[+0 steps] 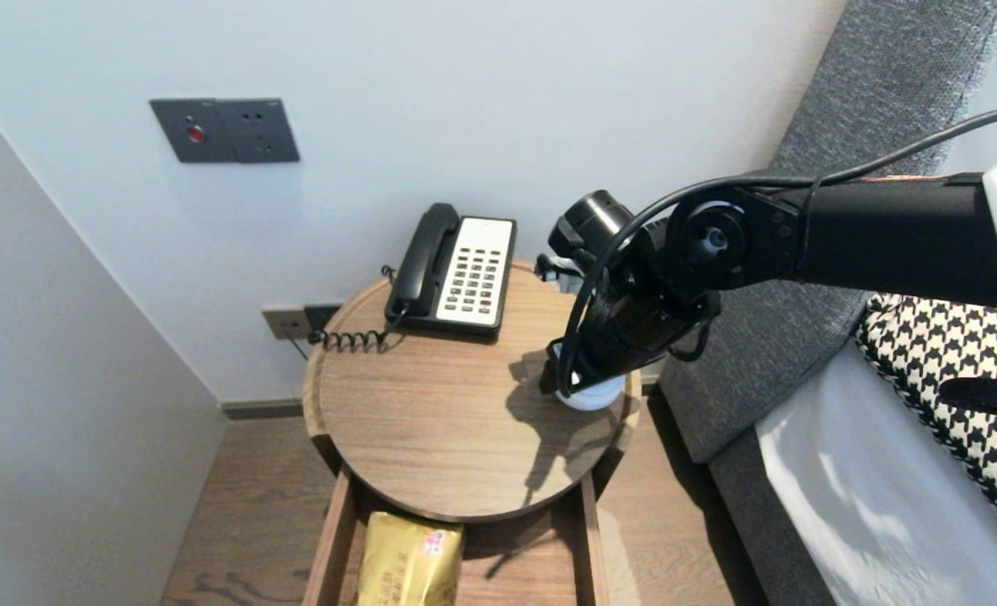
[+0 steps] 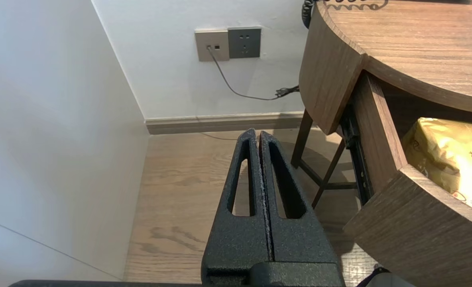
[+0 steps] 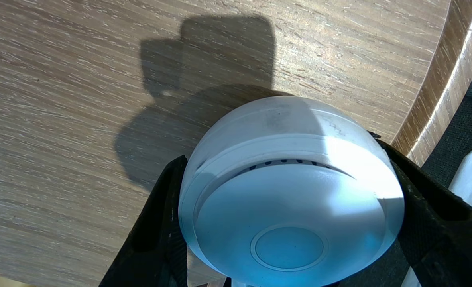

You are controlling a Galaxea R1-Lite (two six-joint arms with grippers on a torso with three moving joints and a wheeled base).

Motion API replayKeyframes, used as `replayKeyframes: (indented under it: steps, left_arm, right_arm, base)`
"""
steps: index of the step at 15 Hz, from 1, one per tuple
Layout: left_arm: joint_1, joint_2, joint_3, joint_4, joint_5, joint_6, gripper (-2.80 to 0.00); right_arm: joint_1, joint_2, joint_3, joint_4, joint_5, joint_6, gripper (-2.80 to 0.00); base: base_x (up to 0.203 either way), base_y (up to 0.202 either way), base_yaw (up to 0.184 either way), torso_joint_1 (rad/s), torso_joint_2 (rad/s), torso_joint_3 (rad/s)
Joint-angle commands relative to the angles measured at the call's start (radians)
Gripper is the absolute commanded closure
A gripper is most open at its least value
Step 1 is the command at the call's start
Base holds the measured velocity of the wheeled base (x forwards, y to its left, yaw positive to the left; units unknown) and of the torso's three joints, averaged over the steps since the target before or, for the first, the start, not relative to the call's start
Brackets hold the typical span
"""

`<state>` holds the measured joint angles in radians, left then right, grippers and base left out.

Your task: Take the remote control out of the drawer one by one and place them on the table

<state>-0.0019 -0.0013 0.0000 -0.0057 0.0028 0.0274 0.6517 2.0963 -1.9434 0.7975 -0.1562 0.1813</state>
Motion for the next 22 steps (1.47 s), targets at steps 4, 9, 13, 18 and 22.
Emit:
replayKeyframes:
  steps: [4,9,13,18,22]
  left_arm:
    - [0.000,0.001,0.000,0.000,0.000,0.000,0.00]
    - [0.000,0.001,0.000,0.000,0.000,0.000,0.00]
    - [0.000,0.001,0.000,0.000,0.000,0.000,0.00]
    - [0.000,0.001,0.000,0.000,0.000,0.000,0.00]
    - [0.000,0.001,0.000,0.000,0.000,0.000,0.00]
  right_arm:
    - [0.000,0.013,0.001,-0.017,0.001,0.006,-2.72]
    - [0.000,-0.003,0.001,-0.024,0.000,0.006,-2.80]
    - [-0.001,-0.054,0.001,-0.024,-0.001,0.012,-2.80]
    - [0.002,-0.199,0.004,-0.014,-0.003,0.056,0.00]
    - [0.041,-0.303,0.015,0.088,0.012,0.102,0.00]
  base:
    - [0.000,0.000,0.000,0.000,0.00,0.000]
    - [0.000,0.000,0.000,0.000,0.00,0.000]
    - [0.000,0.000,0.000,0.000,0.00,0.000]
    - [0.000,0.000,0.000,0.000,0.00,0.000]
    - [0.000,0.000,0.000,0.000,0.00,0.000]
